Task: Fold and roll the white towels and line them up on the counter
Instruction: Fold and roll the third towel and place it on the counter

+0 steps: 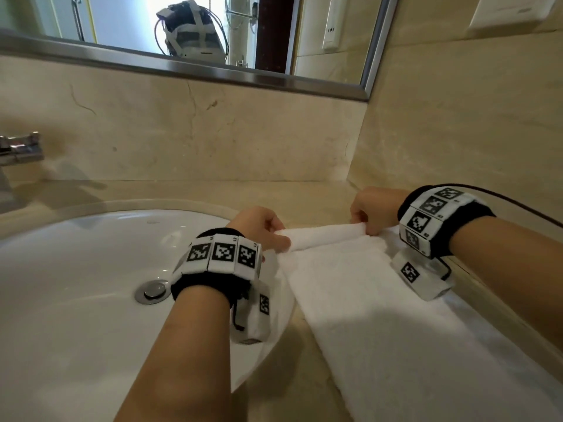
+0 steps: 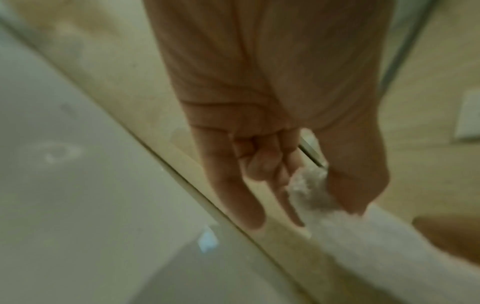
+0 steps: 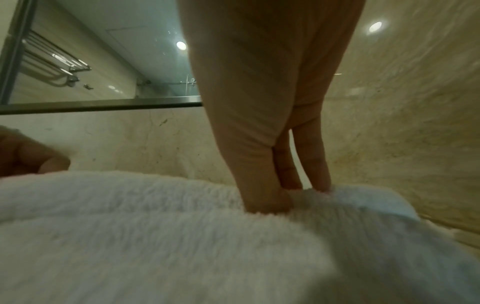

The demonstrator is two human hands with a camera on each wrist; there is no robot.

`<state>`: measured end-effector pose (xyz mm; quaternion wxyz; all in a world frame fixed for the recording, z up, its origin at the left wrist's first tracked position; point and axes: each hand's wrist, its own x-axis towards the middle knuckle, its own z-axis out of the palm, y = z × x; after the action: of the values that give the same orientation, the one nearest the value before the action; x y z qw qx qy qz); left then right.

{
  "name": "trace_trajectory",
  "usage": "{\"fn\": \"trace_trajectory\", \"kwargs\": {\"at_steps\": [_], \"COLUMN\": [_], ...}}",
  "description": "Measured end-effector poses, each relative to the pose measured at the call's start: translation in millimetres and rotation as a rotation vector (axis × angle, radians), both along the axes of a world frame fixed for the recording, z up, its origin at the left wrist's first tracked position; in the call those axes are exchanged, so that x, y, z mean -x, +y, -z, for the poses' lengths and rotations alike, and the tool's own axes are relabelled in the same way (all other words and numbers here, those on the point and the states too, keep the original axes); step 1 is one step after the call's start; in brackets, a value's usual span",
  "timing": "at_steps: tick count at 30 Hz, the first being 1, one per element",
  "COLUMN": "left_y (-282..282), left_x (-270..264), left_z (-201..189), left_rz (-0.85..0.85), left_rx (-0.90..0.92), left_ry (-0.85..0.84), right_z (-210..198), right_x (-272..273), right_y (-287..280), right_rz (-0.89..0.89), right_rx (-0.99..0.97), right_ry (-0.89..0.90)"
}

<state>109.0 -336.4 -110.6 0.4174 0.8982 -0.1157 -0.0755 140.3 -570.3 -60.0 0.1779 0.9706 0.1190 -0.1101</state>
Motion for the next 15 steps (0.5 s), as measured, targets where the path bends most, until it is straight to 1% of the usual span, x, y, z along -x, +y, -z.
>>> {"fn": "trace_trajectory", "kwargs": {"at_steps": [1, 4, 7, 9, 11, 15], "left_y": [0, -5, -12, -15, -19, -29], "left_x": [1, 6, 10, 11, 13, 20], "left_z": [-3, -9, -14, -17, -19, -32], "left_rz": [0.016, 0.056, 0.091, 0.115, 0.129, 0.18], "left_rx": [-0.027, -0.077, -0.154, -0.206, -0.269, -0.414], "left_ry": [-0.044, -0.102, -0.136, -0.14, -0.147, -0.1], "right_z": [0, 0, 0, 1, 1, 5], "right_x": [3, 14, 22, 25, 30, 43], "right_y": [0, -1, 4, 10, 14, 14], "right_rz": [-0.011, -0.065, -0.157, -0.188, -0.248, -0.278], "right_rx": [0.034, 0.154, 0.367, 0.473, 0.531, 0.495], "right_ry": [-0.028, -0.082, -0.043, -0.007, 0.028, -0.018]}}
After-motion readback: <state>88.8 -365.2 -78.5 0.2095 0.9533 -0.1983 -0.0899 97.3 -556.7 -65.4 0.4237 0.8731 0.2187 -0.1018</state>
